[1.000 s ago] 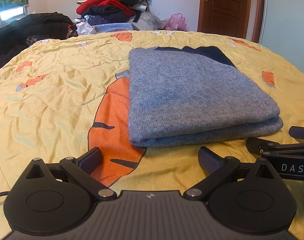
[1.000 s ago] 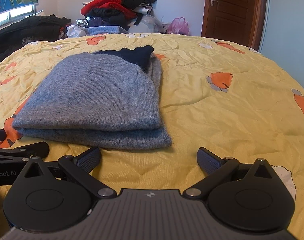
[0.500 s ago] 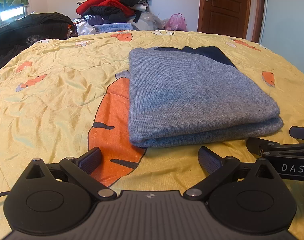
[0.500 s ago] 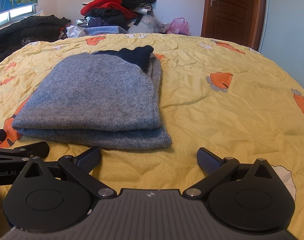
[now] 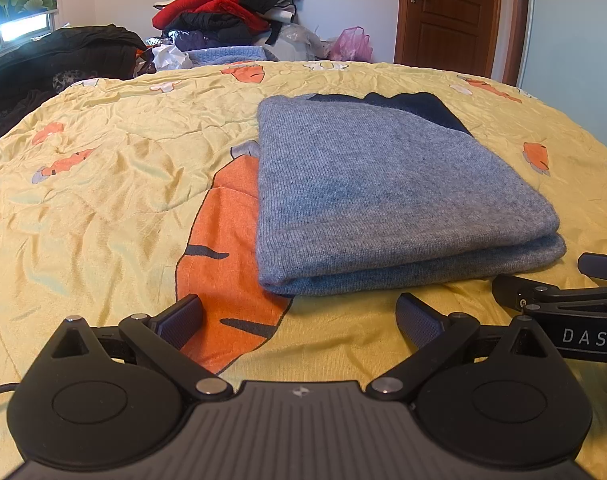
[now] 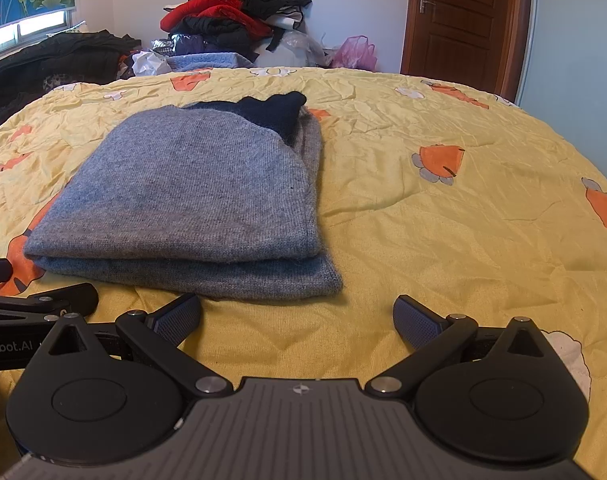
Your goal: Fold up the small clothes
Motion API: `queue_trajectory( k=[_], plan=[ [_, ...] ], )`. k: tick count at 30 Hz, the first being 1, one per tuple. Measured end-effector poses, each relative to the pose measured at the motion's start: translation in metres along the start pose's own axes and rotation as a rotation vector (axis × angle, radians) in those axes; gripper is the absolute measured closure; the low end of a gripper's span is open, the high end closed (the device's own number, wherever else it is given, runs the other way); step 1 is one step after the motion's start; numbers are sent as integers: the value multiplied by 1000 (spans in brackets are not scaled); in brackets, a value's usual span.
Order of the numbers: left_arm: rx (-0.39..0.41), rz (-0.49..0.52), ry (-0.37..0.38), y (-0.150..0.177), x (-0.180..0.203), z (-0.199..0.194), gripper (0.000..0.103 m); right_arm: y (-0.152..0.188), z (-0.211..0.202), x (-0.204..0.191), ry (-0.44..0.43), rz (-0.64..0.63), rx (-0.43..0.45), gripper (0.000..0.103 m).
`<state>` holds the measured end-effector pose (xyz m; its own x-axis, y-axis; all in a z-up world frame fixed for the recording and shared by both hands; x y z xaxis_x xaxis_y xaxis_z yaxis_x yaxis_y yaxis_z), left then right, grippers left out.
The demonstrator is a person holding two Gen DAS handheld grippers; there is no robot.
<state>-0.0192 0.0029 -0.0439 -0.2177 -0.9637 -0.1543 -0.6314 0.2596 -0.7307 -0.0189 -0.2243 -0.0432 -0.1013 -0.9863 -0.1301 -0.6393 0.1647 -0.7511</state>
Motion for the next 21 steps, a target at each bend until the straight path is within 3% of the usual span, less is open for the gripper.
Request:
queue_trajectory(
  k=[21],
  plan=[
    [-37,-16,-9,-2,-2,0,0,0,0,0,0,0,0,0]
  ],
)
Point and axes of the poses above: each gripper's, at about its wrist camera, not at the fingertips, and z roughly the way its jaws point, x to its right, y to its underside, the point moved 8 cm from there along z, roughly the way its jaws point, and after that the axes turned 12 degrees about z, right-handed, at the moved point
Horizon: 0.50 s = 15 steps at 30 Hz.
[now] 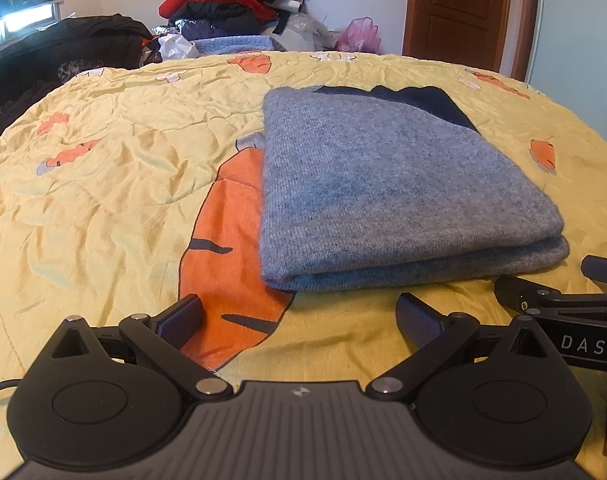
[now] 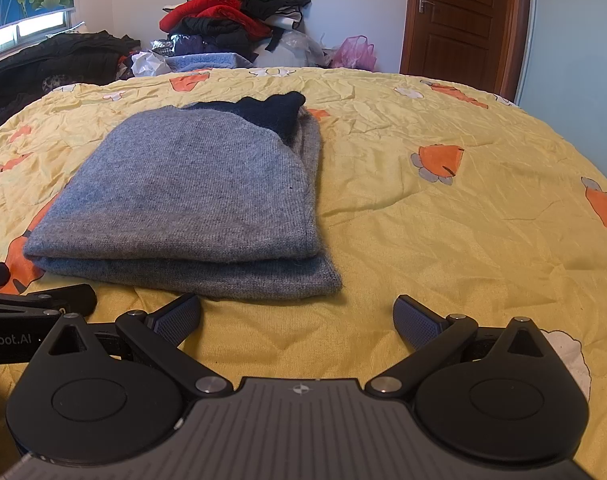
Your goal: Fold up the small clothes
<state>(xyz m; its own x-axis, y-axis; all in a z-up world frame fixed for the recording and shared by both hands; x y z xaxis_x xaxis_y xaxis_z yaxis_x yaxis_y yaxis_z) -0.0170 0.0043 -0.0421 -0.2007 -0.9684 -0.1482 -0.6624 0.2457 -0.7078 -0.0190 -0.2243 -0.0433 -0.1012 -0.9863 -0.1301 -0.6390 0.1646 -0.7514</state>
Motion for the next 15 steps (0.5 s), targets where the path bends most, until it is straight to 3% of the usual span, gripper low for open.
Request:
queue_trajectory(
  k=[15],
  plan=[
    [15,-1,-6,1,1,0,0,0,0,0,0,0,0,0]
  ],
)
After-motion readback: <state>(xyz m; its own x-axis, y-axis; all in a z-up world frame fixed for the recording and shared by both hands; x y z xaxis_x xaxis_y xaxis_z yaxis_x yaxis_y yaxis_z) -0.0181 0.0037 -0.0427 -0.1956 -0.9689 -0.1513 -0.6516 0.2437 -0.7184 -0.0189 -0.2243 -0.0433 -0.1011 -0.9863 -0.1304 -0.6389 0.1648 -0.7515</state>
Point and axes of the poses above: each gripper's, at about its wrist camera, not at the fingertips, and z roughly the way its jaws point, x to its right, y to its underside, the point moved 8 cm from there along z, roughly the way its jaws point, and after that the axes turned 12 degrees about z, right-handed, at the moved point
